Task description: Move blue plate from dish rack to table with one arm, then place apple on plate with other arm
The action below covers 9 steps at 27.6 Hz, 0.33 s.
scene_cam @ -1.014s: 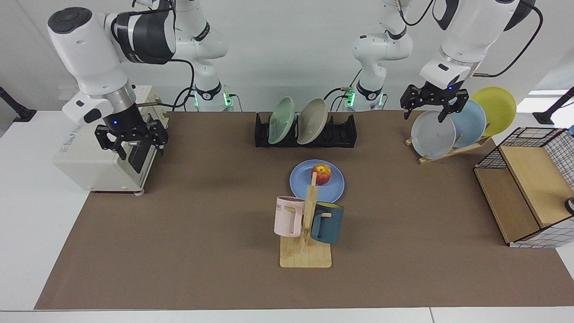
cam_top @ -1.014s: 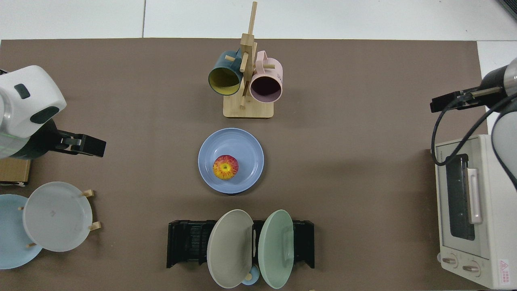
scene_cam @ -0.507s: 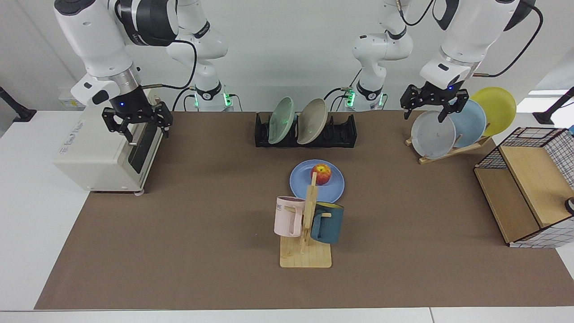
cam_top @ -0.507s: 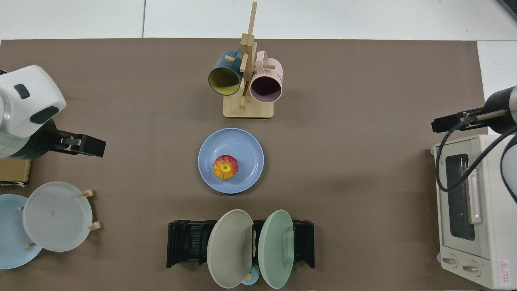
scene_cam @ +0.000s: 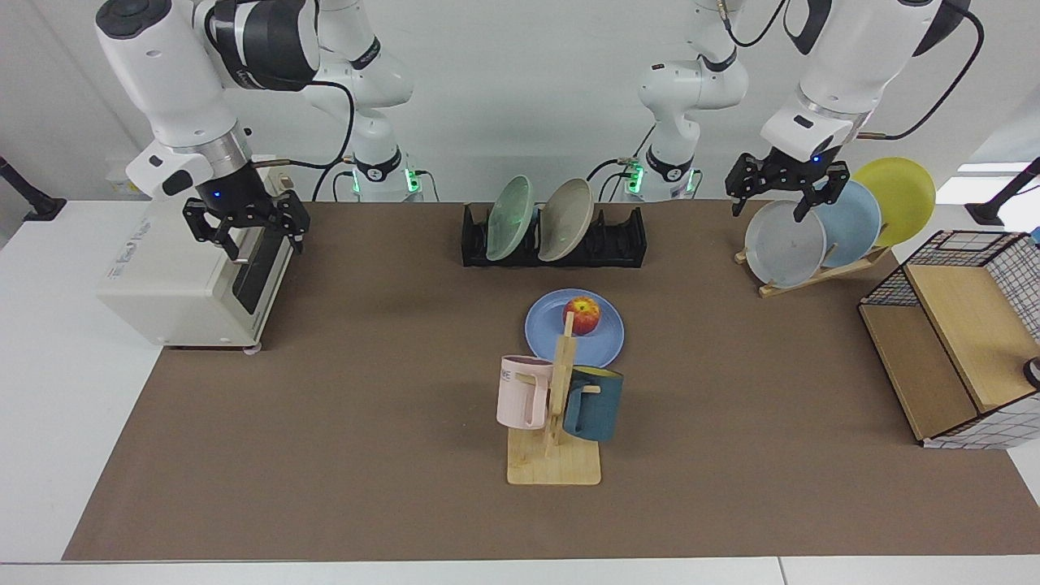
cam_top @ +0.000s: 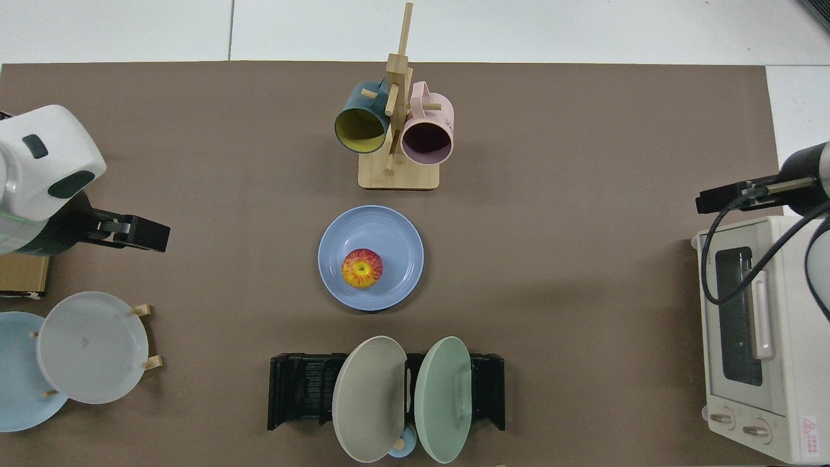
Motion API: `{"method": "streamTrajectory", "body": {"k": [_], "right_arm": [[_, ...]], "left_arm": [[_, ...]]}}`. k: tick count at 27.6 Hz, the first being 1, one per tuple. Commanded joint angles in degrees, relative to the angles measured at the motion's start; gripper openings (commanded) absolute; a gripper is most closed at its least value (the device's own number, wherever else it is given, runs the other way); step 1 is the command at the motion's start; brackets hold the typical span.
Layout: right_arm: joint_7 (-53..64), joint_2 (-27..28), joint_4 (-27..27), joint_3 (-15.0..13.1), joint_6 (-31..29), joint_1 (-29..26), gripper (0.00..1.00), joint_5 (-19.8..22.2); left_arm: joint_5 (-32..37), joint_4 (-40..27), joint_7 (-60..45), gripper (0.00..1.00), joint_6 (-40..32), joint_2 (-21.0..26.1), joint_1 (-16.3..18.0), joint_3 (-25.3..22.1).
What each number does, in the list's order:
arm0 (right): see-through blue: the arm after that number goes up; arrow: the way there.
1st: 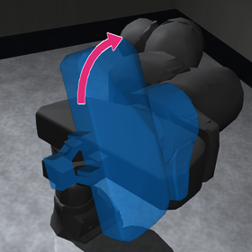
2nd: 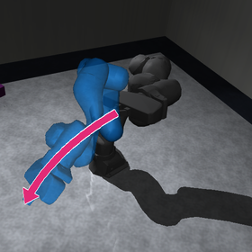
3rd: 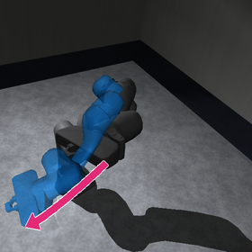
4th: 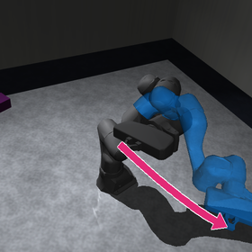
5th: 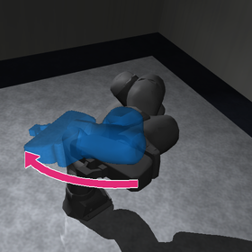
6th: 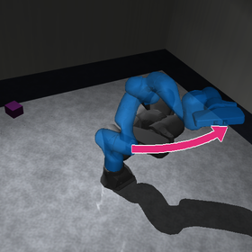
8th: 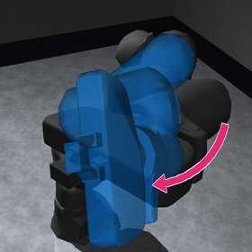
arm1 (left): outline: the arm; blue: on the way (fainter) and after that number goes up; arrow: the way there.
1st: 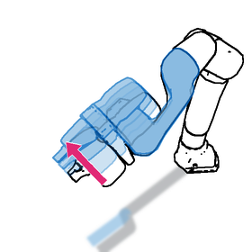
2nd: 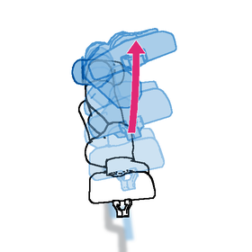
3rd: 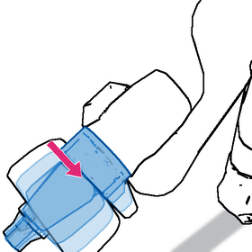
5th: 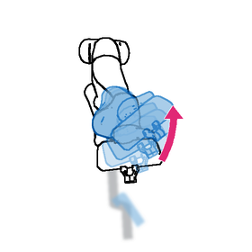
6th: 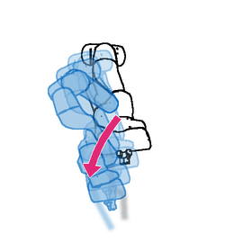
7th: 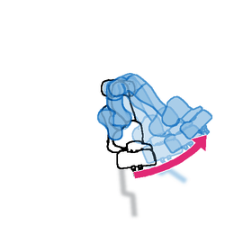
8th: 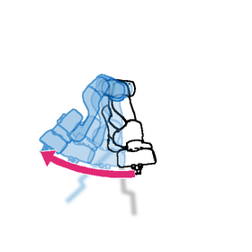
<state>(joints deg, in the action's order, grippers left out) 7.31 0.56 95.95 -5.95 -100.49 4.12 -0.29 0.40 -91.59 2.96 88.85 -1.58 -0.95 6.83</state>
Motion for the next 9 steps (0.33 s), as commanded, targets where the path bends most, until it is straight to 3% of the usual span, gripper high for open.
{"method": "streamTrajectory", "body": {"k": [1,9], "right_arm": [[-2.56,-1.0,1.35,0.5,-1.29,-0.25,1.0,0.02],[-6.17,-1.18,1.44,0.59,-0.06,-0.07,1.0,-0.06]], "left_arm": [[0.39,0.89,0.03,1.0,-1.23,-0.08,0.24,0.03],[0.39,0.89,0.03,1.0,-1.23,-0.08,0.24,0.03]]}}
